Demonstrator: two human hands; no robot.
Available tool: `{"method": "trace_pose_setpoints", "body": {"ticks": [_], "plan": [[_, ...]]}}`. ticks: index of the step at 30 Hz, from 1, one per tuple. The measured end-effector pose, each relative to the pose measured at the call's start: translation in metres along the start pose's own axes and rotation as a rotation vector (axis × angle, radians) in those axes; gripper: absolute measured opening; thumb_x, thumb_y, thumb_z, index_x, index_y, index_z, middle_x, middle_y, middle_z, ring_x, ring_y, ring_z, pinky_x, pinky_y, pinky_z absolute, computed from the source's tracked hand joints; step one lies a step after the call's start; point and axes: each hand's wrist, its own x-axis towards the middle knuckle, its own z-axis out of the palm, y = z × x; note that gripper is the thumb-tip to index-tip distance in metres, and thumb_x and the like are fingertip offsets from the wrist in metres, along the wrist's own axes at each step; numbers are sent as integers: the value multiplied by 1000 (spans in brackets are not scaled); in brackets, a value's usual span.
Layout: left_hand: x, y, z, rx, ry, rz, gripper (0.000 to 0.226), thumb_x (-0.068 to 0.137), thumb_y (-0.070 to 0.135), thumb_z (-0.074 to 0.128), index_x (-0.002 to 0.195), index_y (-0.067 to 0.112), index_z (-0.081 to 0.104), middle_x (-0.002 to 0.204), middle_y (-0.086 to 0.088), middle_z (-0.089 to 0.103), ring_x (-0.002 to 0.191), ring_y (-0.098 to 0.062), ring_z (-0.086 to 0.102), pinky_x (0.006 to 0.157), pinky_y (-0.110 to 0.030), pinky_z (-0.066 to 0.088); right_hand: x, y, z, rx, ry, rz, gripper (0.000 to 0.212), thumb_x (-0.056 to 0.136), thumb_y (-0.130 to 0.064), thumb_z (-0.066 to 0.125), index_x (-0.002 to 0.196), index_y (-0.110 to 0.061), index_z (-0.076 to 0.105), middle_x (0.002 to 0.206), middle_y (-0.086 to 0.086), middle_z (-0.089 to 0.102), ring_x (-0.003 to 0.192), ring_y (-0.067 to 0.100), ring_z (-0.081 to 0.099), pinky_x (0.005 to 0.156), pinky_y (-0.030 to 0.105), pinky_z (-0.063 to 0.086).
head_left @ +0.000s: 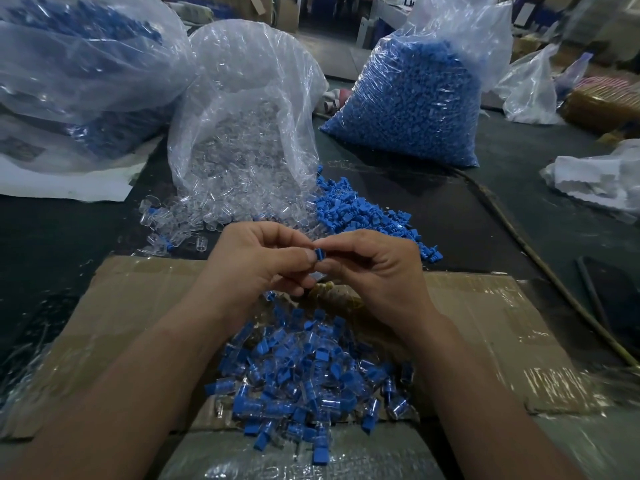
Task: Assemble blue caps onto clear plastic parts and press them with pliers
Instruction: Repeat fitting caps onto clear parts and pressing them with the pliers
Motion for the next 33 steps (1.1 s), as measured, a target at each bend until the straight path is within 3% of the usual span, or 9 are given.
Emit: {"method": "trace_pose_setpoints", "body": {"ticks": [14,18,21,24,27,30,33], "plan": [[3,-4,-3,-37,-52,-19,8,52,11,70,59,10,71,63,-15,68,51,-19,65,43,-19,49,0,-1,-3,-66,-9,-23,26,72,-4,71,98,-2,69,87,-2,67,82,7,65,74,17,53],[2,-5,-3,-23,-43,-25,6,52,8,68,57,10,69,59,-14,66,48,-19,64,42,-19,49,0,-4,-3,-82,-31,-59,28,73,-7,71,100,-9,66,86,-5,65,81,6,64,72,16,52],[2,-5,-3,3,-50,-11,12,55,8,66,66,6,64,59,-12,66,49,-17,63,43,-19,49,0,-5,-4,-108,-54,-48,28,72,-10,72,100,-11,66,86,-8,65,81,6,64,72,16,52],[2,-6,-3,49,-54,8,9,64,5,64,72,4,60,57,-5,65,51,-12,62,46,-18,49,1,-6,-9,-108,-85,95,30,72,-21,73,100,-23,65,85,-19,63,81,0,64,72,11,50],[3,-6,-5,54,11,29,10,77,-4,58,74,6,58,56,0,62,51,-10,59,47,-18,49,3,-2,-25,-129,-65,315,18,70,-36,68,86,-41,62,77,-25,63,78,-5,63,69,7,48],[4,-4,-6,19,64,28,14,83,-6,53,76,7,56,59,-2,59,51,-9,58,46,-19,49,6,5,-44,-274,-149,460,15,73,-30,73,77,-39,62,71,-24,63,72,-11,59,61,4,43],[4,-3,-6,30,67,39,14,84,-5,51,77,7,55,66,-6,57,51,-9,58,46,-20,50,6,6,-50,-366,-343,603,25,71,-33,75,92,-37,62,86,-23,58,79,-9,55,66,9,39]]}}
